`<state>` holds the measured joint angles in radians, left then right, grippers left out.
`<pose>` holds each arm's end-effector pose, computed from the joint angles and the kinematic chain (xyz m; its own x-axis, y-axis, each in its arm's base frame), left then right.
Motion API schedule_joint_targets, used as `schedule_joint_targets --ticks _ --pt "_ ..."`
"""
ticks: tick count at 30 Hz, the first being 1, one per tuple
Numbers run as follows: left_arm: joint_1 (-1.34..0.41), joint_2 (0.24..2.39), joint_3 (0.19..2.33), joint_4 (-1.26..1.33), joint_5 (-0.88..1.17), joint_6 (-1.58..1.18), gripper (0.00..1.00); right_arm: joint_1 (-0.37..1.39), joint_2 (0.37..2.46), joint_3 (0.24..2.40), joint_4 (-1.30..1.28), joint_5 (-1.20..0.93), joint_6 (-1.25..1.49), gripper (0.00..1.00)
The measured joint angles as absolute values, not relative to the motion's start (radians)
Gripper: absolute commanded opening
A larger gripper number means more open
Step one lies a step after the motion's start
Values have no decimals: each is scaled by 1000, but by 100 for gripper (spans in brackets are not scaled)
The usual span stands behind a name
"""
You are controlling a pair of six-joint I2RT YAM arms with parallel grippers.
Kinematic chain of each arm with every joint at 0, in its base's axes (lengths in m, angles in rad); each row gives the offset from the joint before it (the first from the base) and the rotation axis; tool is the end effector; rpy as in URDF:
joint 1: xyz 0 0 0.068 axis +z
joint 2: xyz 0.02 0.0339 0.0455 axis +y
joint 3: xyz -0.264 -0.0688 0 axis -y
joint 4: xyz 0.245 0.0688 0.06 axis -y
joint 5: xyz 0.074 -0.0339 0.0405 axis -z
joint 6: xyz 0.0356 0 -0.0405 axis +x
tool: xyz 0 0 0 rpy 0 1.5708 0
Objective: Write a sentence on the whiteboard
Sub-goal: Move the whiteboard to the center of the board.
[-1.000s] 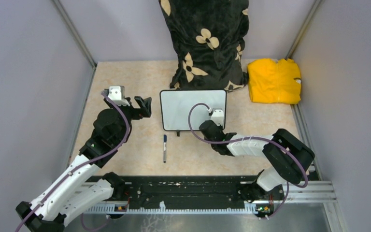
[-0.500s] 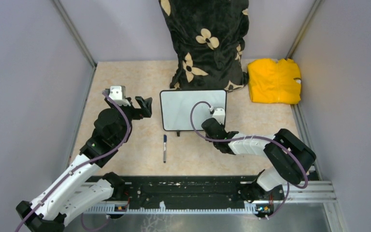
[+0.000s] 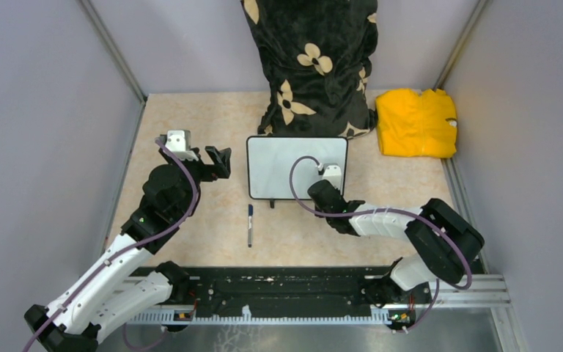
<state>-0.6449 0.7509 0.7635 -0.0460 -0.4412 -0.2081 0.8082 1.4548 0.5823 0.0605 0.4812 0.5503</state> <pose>0.1509 -0.0945 0.3532 -0.0679 -0.1827 -0.9808 0.1926 0.9622 -0.1925 0.1954 0.1806 0.1500 -0.6474 -0.0066 -0.7621 -0.0967 0.9926 0.0735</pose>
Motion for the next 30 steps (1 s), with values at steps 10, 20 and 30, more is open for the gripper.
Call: schedule_joint_targets --ticks 10,20,30 --pt "-645 752 764 -46 -433 -208 99 826 1356 525 -12 454 543 0" --pt "-646 760 764 -46 -426 -208 99 838 1343 511 -6 442 524 0" --pt "-646 763 764 -46 -424 -208 99 841 1343 511 9 406 482 0"
